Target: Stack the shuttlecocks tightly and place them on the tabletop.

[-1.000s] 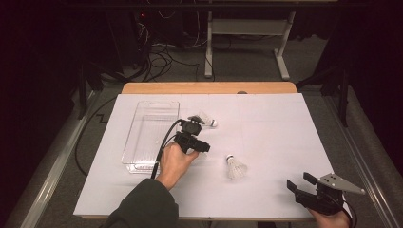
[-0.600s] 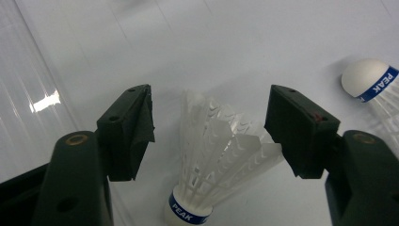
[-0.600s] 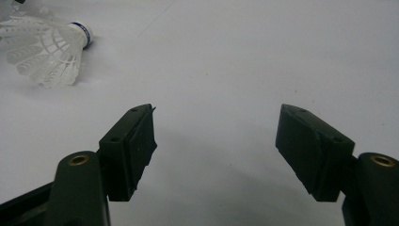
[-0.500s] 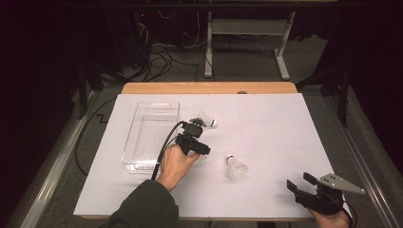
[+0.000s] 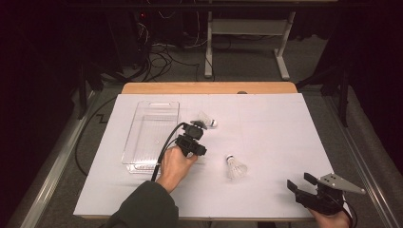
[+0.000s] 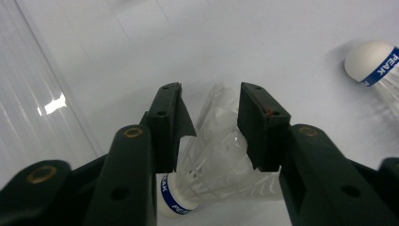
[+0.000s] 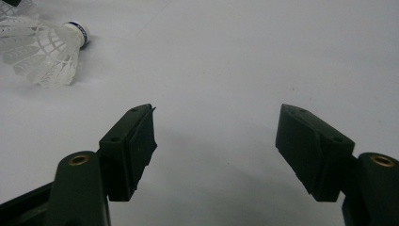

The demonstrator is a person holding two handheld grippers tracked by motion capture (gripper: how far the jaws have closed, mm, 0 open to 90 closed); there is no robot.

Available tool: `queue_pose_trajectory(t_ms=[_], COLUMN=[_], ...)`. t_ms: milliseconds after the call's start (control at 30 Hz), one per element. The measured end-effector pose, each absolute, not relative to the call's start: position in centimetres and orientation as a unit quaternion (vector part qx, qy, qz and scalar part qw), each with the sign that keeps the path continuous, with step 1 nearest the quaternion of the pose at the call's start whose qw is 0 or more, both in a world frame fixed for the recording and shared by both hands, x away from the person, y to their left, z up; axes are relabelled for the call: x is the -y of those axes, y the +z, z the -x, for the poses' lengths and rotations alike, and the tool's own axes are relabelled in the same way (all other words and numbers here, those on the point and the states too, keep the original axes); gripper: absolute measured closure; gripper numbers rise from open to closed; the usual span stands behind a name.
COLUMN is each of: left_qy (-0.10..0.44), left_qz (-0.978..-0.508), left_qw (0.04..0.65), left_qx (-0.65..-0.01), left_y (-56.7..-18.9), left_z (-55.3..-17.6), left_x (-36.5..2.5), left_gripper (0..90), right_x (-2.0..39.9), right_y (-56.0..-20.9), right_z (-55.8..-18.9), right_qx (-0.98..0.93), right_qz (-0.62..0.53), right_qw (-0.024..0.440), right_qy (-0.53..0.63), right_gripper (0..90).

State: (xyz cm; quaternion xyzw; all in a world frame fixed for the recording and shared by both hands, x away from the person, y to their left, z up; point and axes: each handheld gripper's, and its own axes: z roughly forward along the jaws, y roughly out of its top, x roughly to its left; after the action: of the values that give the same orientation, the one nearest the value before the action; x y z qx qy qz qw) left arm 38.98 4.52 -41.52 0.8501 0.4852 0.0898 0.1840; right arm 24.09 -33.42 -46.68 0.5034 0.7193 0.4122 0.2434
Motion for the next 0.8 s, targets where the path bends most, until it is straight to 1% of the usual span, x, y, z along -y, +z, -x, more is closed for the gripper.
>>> queue_pose_trajectory(t_ms=[367,800], left_qy=[0.097,0.110], left_qz=[-0.859,-0.877], left_qw=[0.169,0.169], left_qx=[-0.474,-0.435], left_y=[-41.80,-41.74], left_z=[-39.06,-38.92], left_x=[-4.29,-4.56], left_gripper=[76.6,85.6], right_x=[33.45,33.43], right_y=[-46.67,-46.68], right_z=[-24.09,-24.10], right_qx=[-0.719,-0.719], right_qz=[-0.503,-0.503], right_qw=[0.244,0.242], right_qy=[0.413,0.414], right_gripper=[29.4,29.4])
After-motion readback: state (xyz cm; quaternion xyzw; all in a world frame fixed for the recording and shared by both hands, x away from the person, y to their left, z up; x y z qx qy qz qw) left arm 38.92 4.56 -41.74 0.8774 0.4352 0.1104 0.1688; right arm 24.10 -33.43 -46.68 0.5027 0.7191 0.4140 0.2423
